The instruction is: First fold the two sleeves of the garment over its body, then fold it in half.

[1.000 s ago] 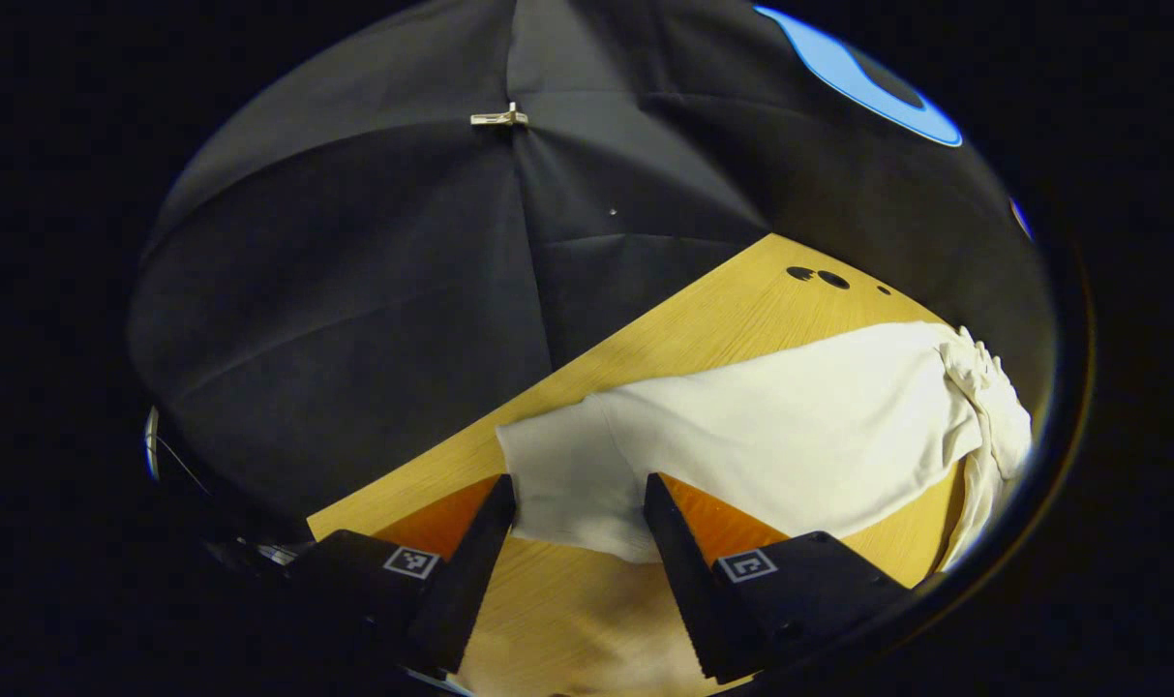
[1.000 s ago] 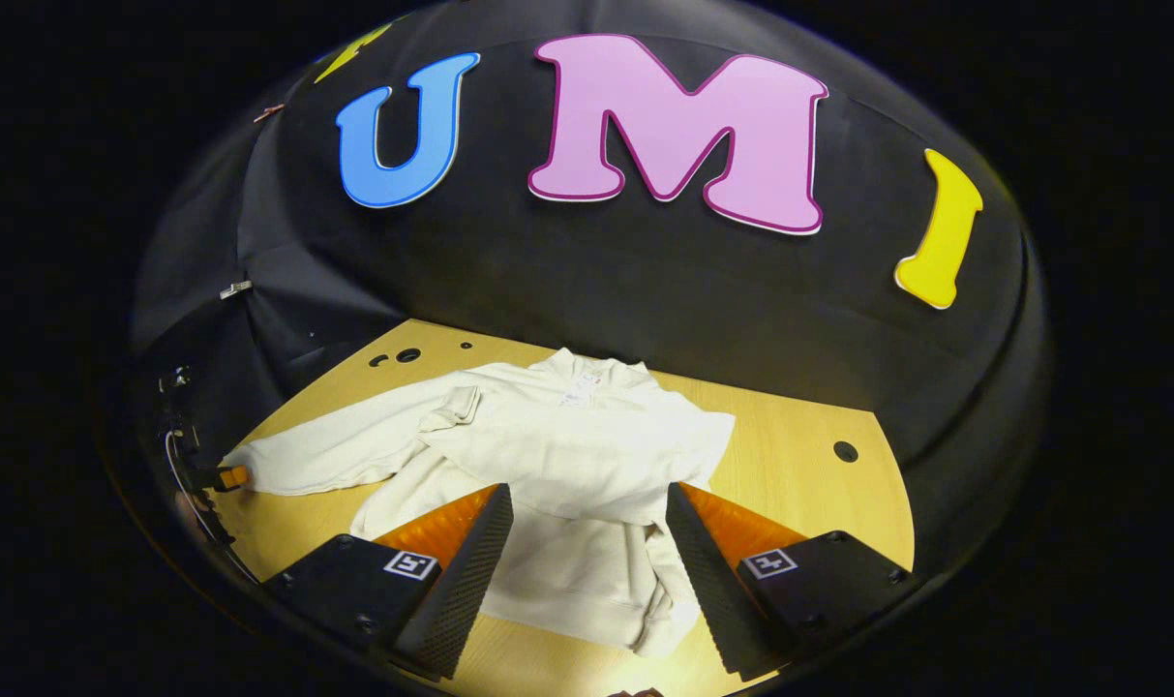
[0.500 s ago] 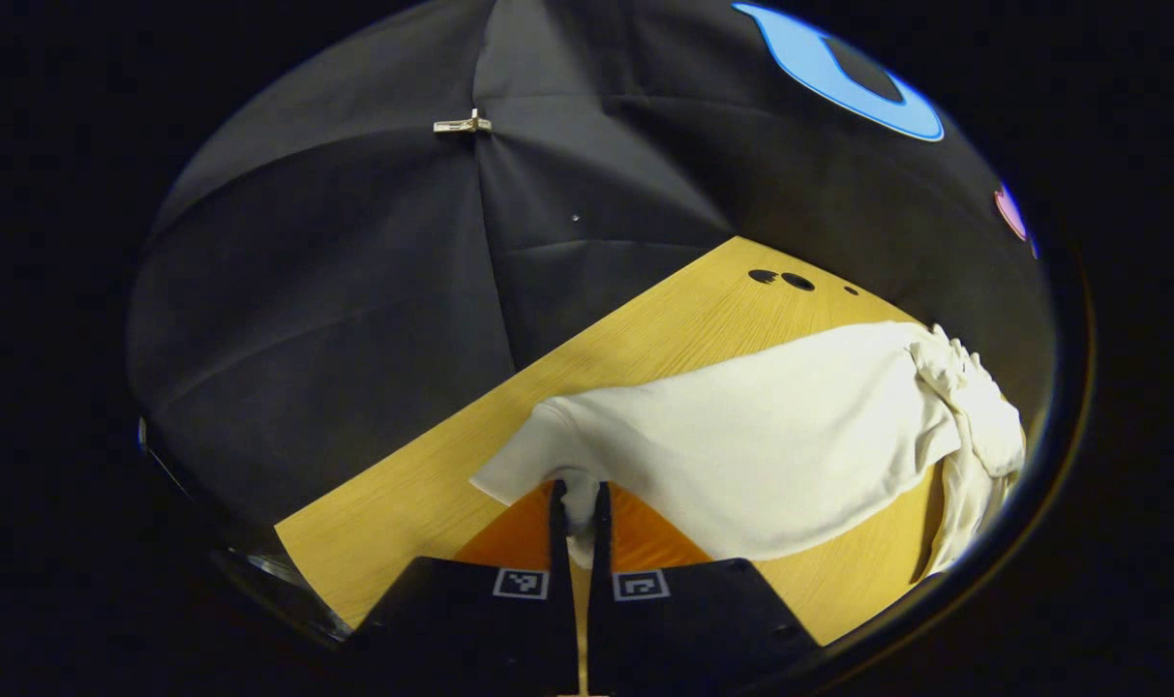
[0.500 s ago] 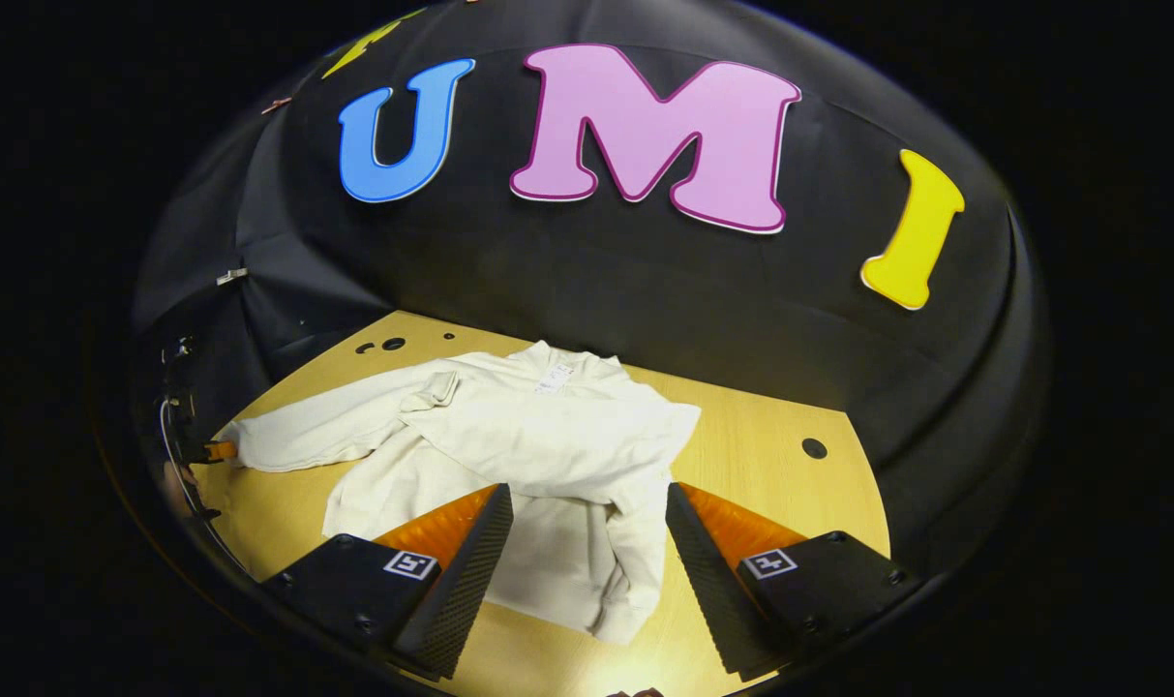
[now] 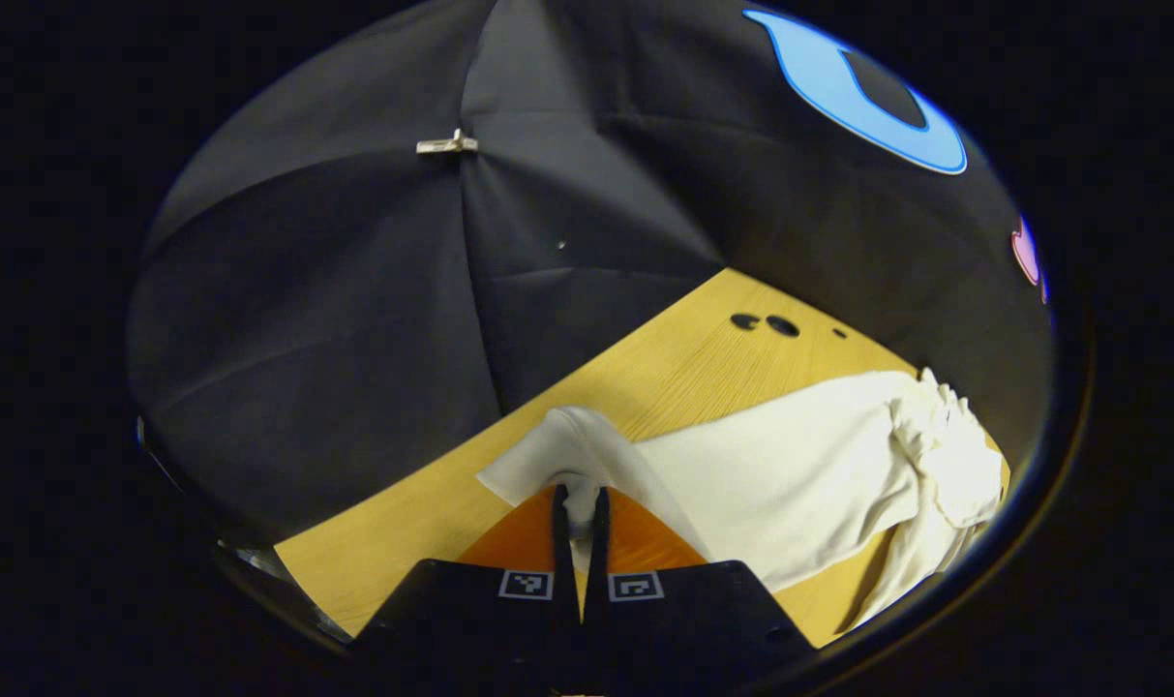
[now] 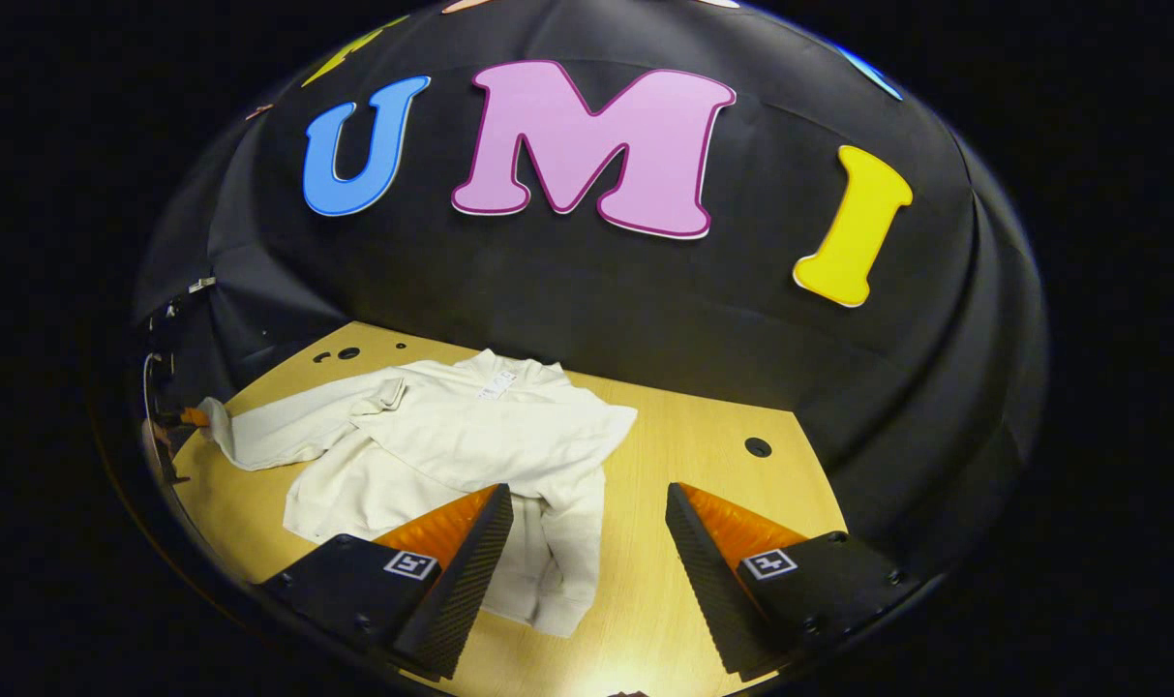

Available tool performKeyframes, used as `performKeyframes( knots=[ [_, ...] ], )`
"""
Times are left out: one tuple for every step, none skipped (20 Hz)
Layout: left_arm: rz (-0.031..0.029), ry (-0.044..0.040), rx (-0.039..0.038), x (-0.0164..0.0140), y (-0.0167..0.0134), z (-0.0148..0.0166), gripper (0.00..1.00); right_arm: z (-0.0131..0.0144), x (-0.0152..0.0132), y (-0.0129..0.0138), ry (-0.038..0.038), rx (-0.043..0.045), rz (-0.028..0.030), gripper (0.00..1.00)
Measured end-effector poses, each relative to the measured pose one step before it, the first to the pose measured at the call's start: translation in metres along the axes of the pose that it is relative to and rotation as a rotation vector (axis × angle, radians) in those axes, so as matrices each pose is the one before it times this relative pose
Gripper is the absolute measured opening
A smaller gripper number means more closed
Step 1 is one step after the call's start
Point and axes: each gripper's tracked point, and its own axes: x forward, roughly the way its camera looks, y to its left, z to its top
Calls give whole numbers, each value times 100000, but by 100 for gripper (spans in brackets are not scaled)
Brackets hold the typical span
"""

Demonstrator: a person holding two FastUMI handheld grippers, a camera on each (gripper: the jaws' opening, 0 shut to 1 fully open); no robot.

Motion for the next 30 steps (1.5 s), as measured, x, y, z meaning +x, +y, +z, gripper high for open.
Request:
performKeyframes(
  knots=[
    [-1424, -2202, 1151, 84, -1171, 1586, 6, -365, -165, -622, 240, 31, -1157, 98],
    [-1677, -1911, 1705, 54, -1261, 1488, 6, -250, -160, -586, 77, 196, -1224, 98],
    [-2300, -2432, 2291, 29, -1703, 1544, 6, -455, -196, -544, 310, 426, -929, 98],
    [-2574, -2316, 2672, 101, -1799, 1578, 6, -435, -215, -478, 472, 495, -616, 98],
    [-2686, -2348, 2943, 143, -1811, 1496, 6, -386, -39, -357, 485, 535, -606, 98],
    [-2662, -2166, 2880, 216, -1870, 1415, 6, -296, -11, -352, 287, 744, -808, 98],
    [-2551, -1966, 2519, 325, -2015, 1326, 6, -356, 61, -378, 346, 1089, -520, 98],
    [-3502, -1756, 2464, 298, -2223, 1291, 6, -223, -103, -314, 68, 1447, -532, 98],
    [-2694, -1300, 1866, 305, -1821, 841, 6, -162, 115, -295, -1, 1523, -680, 98],
    [-3257, -858, 1783, 384, -2090, 918, 6, -160, 154, -175, -41, 1225, -420, 98],
    [-3614, -749, 1708, 319, -2259, 805, 2, -111, 187, -165, 187, 779, -240, 98],
    [-3312, -1187, 2011, 220, -2193, 863, 6, -15, 95, -149, -54, 279, -457, 98],
    [-3707, -1465, 2621, 370, -2464, 1014, 6, 80, 333, -185, -185, 91, -259, 98],
    [-3319, -1243, 2372, 332, -2219, 869, 6, 33, 145, -112, -209, 80, 23, 98],
    [-3466, -1059, 2276, 524, -2372, 826, 6, -39, 200, -159, 136, 6, -42, 98],
    [-3964, -934, 2177, 518, -2658, 915, 6, -108, 132, -114, 311, 107, -35, 98],
    [-4083, -1283, 2407, 465, -2566, 696, 6, -143, 135, -129, 601, 328, 192, 98],
    [-4304, -1143, 2997, 426, -2643, 850, 6, -268, 255, 12, 976, 525, 584, 98],
    [-4214, -1144, 3501, 273, -2655, 691, 6, -279, 223, -53, 822, 762, 367, 98],
    [-3659, -1116, 3616, 408, -2398, 637, 6, -243, 225, -105, 910, 738, 360, 98],
    [-3791, -893, 2927, 710, -2831, 569, 6, -292, 59, -127, 581, 494, 180, 98],
    [-3484, -548, 1840, 562, -2533, 460, 6, -172, 101, -176, 129, 91, -75, 98],
    [-3468, -330, 711, 748, -2573, 165, 6, -176, 137, -133, 43, -205, -248, 98],
    [-3274, 374, 620, 638, -2424, 118, 6, -186, 48, -115, 111, -373, 97, 98],
    [-2804, 603, 480, 822, -2232, -493, 6, -333, 61, -92, 522, -451, 397, 98],
    [-3595, 558, -168, 525, -2350, -246, 6, -453, 140, -141, 1099, -445, 599, 98],
    [-3153, 365, -788, 617, -2138, -285, 6, -349, 159, -184, 1031, -328, 533, 98],
    [-3491, 154, -1440, 544, -1947, -378, 6, -204, 11, -219, 683, -233, 82, 98],
    [-3282, 508, -1739, 431, -1685, -600, 6, -155, -38, -385, 265, -129, -308, 98],
    [-2570, 1004, -1689, 464, -1428, -633, 6, -137, -13, -420, -41, -54, -478, 98]
  ],
)
